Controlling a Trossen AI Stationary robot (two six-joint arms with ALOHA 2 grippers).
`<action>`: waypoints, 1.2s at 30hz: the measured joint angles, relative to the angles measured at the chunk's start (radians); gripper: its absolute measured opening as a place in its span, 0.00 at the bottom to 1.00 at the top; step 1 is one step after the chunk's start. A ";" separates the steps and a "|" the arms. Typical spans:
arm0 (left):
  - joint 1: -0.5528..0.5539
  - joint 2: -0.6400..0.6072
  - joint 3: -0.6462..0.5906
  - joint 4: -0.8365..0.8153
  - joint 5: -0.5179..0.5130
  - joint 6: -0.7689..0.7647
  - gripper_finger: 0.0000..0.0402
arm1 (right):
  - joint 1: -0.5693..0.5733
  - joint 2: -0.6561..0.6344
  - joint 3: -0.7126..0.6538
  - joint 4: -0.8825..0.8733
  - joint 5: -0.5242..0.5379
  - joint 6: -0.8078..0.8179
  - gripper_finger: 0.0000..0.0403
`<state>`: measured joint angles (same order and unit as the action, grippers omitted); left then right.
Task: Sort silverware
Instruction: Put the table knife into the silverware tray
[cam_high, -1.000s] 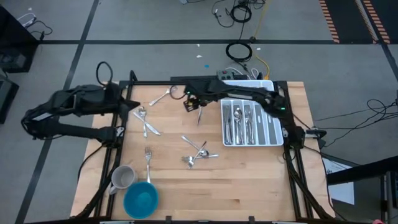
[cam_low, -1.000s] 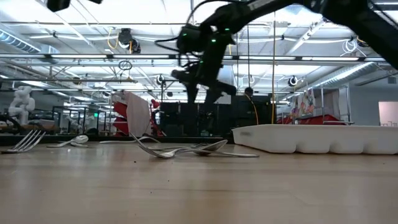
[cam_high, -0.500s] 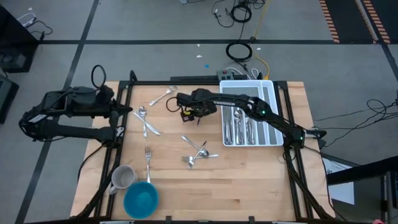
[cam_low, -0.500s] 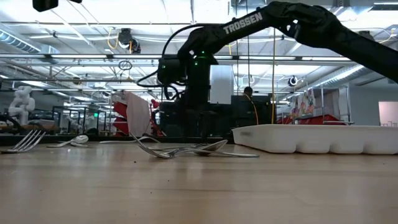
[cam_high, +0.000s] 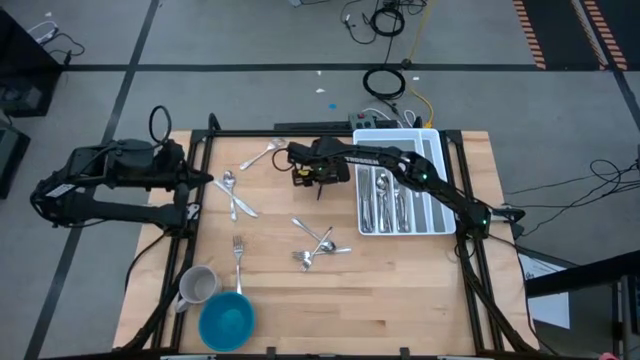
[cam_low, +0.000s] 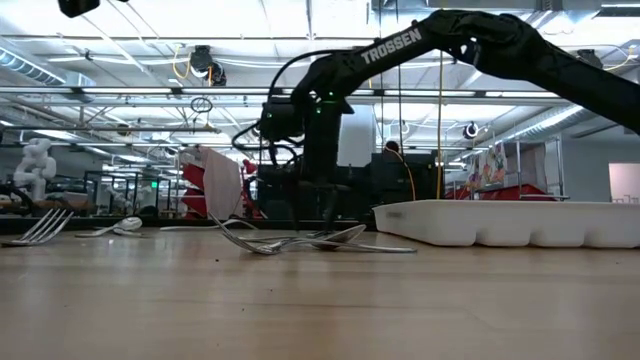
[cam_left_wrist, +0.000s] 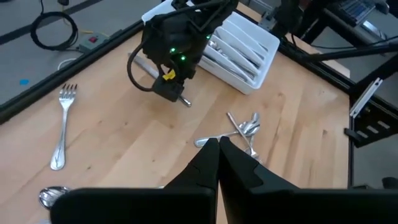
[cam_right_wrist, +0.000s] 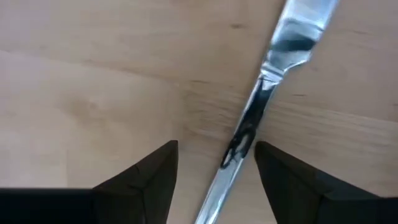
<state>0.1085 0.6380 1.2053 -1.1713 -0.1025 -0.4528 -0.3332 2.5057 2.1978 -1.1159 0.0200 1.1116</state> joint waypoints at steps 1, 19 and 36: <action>0.000 0.000 0.000 0.000 0.002 0.013 0.03 | 0.000 -0.002 -0.009 0.003 -0.001 0.016 0.52; 0.000 0.000 0.000 -0.024 -0.003 0.155 0.03 | 0.002 -0.008 -0.093 0.021 -0.041 0.029 0.03; 0.000 -0.005 0.001 -0.013 -0.018 0.171 0.03 | 0.031 -0.107 -0.100 -0.030 -0.050 -0.051 0.01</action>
<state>0.1089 0.6331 1.2060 -1.1844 -0.1200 -0.2813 -0.3021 2.3988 2.0977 -1.1456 -0.0298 1.0607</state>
